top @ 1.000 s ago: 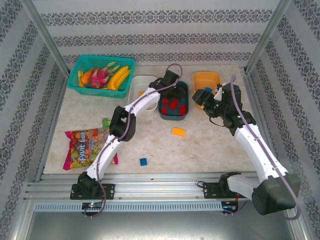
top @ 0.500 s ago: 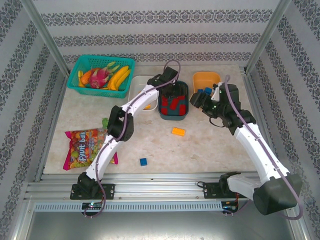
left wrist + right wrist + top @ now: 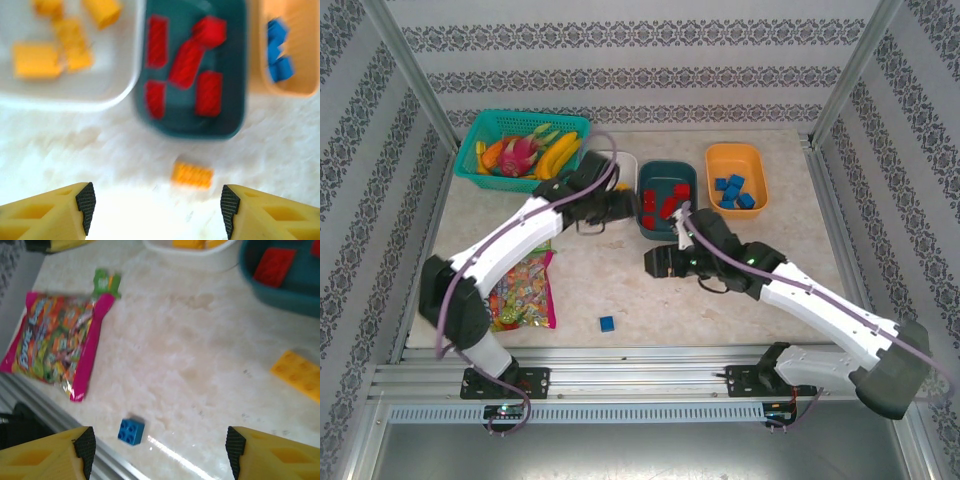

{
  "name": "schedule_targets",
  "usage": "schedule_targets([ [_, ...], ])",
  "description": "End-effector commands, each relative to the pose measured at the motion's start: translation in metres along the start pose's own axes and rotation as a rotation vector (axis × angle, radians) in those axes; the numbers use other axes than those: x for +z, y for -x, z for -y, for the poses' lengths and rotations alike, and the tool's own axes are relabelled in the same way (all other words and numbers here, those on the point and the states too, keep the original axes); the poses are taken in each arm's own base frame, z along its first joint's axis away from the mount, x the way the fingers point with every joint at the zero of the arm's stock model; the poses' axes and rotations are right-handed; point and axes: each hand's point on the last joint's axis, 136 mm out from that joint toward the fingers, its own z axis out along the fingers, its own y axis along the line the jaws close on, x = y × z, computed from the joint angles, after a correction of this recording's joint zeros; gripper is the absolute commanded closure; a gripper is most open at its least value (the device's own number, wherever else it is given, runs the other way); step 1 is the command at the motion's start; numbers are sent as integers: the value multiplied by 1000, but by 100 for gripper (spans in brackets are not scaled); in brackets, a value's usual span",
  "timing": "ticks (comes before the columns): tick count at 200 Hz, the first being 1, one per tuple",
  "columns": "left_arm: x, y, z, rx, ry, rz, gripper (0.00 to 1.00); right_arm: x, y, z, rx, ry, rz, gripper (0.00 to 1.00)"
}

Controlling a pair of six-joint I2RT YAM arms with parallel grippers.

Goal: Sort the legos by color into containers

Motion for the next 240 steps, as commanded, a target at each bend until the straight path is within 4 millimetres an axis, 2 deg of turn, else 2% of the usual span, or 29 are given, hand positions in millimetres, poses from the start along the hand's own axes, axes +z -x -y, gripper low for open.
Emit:
schedule_targets([
  [1,-27,-36,-43,-82,69,-23,31,21,-22,-9,-31,-55,-68,28],
  [19,-53,-68,-73,-126,106,-38,31,40,-41,-23,-26,-73,-150,28],
  [47,-91,-108,-113,-168,141,-24,30,67,-68,-42,-13,-108,-253,27],
  [67,-110,-132,-129,-192,116,-26,30,84,-84,-53,8,-145,-307,28],
  [94,-130,-155,-141,-218,74,-31,30,107,-104,-57,43,-243,-382,29],
  [120,-145,-164,-144,-207,40,-20,30,124,-120,-57,70,-330,-430,30],
  [134,-151,-165,-143,-194,20,-17,30,128,-125,-52,84,-395,-447,29],
  [185,-160,-168,-137,-171,-28,-14,30,147,-138,-42,104,-497,-485,31],
  [206,-159,-169,-136,-178,-38,-17,31,157,-140,-42,111,-488,-481,39],
  [240,-158,-168,-133,-176,-49,-21,31,163,-143,-36,119,-513,-479,48],
])
